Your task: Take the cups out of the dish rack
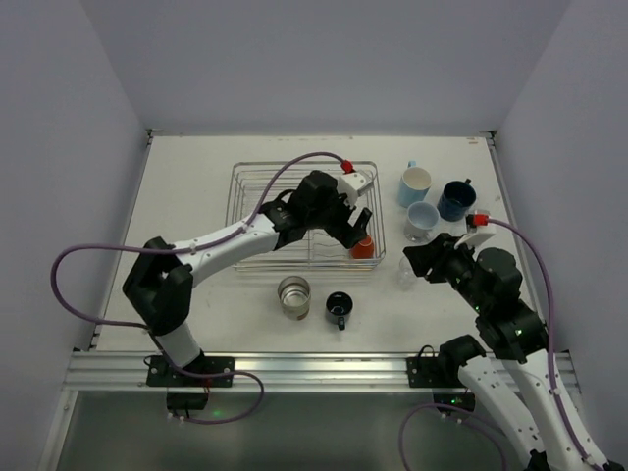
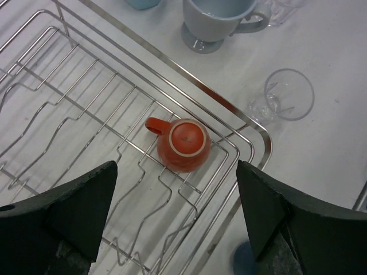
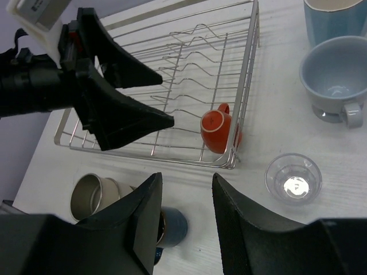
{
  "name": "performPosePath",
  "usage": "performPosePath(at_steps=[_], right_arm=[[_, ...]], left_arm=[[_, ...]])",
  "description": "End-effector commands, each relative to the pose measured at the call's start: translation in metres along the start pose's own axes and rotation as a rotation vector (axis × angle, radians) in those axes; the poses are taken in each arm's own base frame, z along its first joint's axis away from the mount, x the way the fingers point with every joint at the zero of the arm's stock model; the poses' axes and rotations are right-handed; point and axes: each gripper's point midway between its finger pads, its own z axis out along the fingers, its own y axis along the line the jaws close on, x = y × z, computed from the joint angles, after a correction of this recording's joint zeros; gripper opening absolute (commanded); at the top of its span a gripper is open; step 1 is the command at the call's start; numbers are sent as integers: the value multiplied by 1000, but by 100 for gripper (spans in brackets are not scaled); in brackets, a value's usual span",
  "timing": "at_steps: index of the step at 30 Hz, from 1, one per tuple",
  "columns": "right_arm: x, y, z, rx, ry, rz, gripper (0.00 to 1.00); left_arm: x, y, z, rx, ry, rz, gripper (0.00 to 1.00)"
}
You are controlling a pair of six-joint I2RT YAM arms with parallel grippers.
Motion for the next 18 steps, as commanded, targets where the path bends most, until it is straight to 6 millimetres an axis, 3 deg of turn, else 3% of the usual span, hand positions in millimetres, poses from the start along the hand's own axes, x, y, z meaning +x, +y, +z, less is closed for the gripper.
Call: performPosePath(at_steps=[1, 9, 18], right_arm=[[3, 11, -1, -73, -1, 1, 43], [7, 15, -6, -105, 4, -3, 43], [7, 15, -5, -108, 2, -2, 43]], left_arm=[[-25, -9, 17, 72, -57, 181, 88], [2, -15, 53, 181, 55, 264, 87], [36, -3, 80, 140, 163, 205, 86]])
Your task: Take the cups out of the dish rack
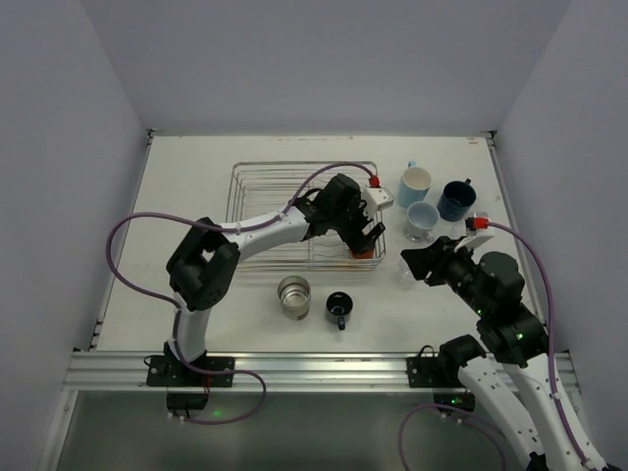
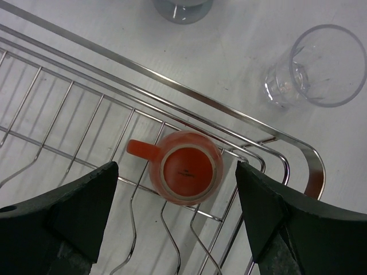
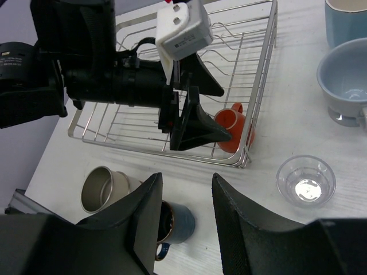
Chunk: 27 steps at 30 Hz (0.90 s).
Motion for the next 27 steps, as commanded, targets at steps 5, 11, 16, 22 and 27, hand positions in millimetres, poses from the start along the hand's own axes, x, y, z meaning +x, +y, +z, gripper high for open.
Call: performPosePath(at_steps=[5, 11, 16, 22, 27], right_arm=[[-1, 7, 1, -39, -3, 1, 43], [1, 5, 3, -31, 6, 4, 43], [0, 4, 2, -22, 3, 2, 43], [-1, 3, 2, -17, 2, -3, 43], [0, 3, 2, -15, 2, -3, 43]], left_arm=[[8, 4, 11, -27, 50, 10, 90], [23, 4, 22, -30, 90, -7, 88], [33, 7, 27, -57, 116, -11, 65], [23, 19, 23, -127, 91, 0, 18], [-6, 30, 7, -206, 15, 17, 5]])
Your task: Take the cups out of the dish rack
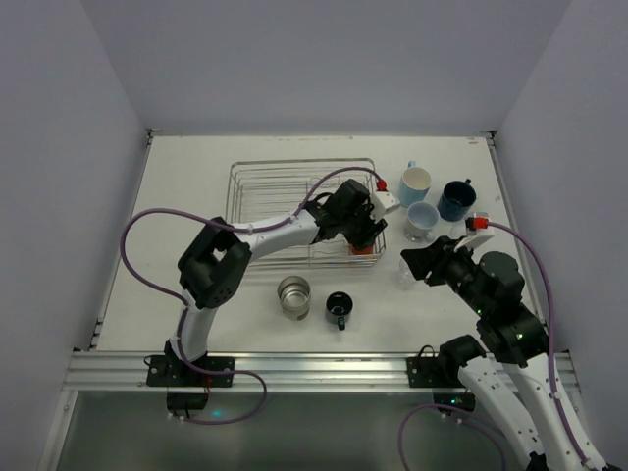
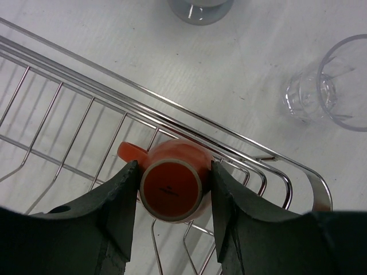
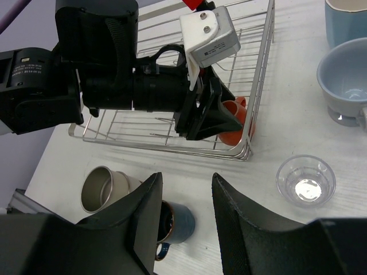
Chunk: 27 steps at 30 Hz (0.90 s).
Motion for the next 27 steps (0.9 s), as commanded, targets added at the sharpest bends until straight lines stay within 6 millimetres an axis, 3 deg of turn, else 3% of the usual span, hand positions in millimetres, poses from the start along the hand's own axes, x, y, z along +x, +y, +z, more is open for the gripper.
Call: performPosePath(at_steps=[1, 6, 9, 22, 27], right_arm=[[1, 2, 2, -14, 5, -1, 43], [2, 2, 0, -15, 3, 1, 43], [2, 2, 0, -16, 1, 2, 43], [6, 3, 2, -29, 12, 10, 43], [15, 14, 11, -103, 44, 61, 43]], left_arm=[[-21, 32, -17, -163, -46, 14, 4], [-19, 56, -23, -297, -38, 8, 0], [-22, 54, -28, -302, -81, -15, 0], [-73, 58, -78, -361, -310, -42, 0], [-82, 64, -81, -363, -335, -75, 0]])
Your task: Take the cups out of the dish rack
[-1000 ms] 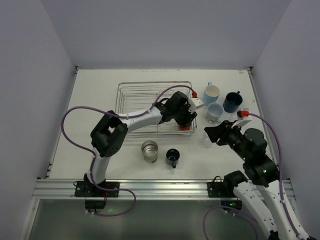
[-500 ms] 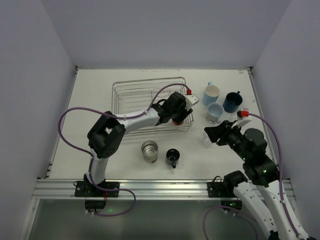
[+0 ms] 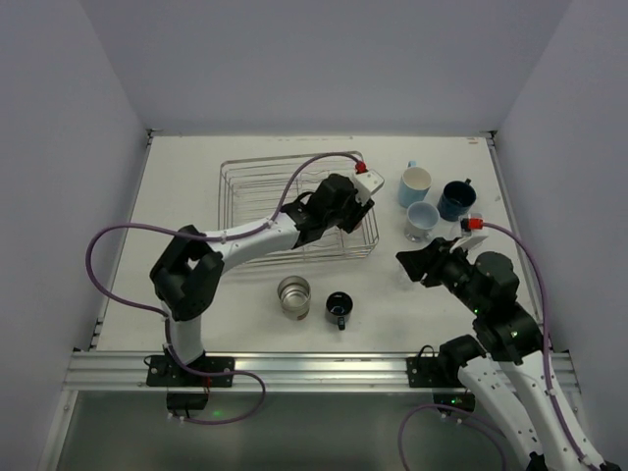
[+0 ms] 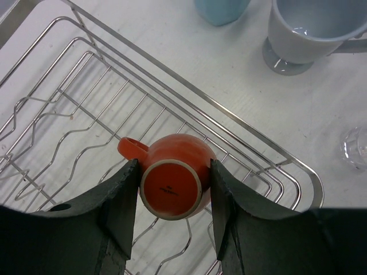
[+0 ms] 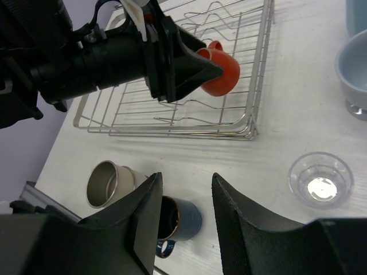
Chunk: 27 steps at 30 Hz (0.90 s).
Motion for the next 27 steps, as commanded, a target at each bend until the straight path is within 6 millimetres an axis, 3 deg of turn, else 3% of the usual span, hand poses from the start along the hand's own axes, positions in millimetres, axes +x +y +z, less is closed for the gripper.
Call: performPosePath(at_steps=[1, 4, 10, 16, 22, 23, 27], right_arm=[[0, 20, 9, -118, 2, 46, 43], [7, 27, 19, -163, 32, 90, 43], [0, 35, 42, -210, 30, 144, 44], [-10, 45, 59, -272, -4, 178, 51], [-11, 50, 73, -332, -17, 196, 62], [-12, 54, 77, -359, -23, 189, 63], [-14, 63, 84, -422, -16, 171, 66]], left_arm=[[-52, 20, -14, -46, -154, -56, 0], [-58, 21, -17, -38, -170, -109, 0], [-75, 33, -33, -38, -218, -181, 0], [-91, 44, -56, 7, -290, -293, 0], [-93, 51, -75, 60, -330, -393, 0], [-86, 47, -76, 78, -321, -432, 0], [-99, 37, -102, 178, -391, -506, 0]])
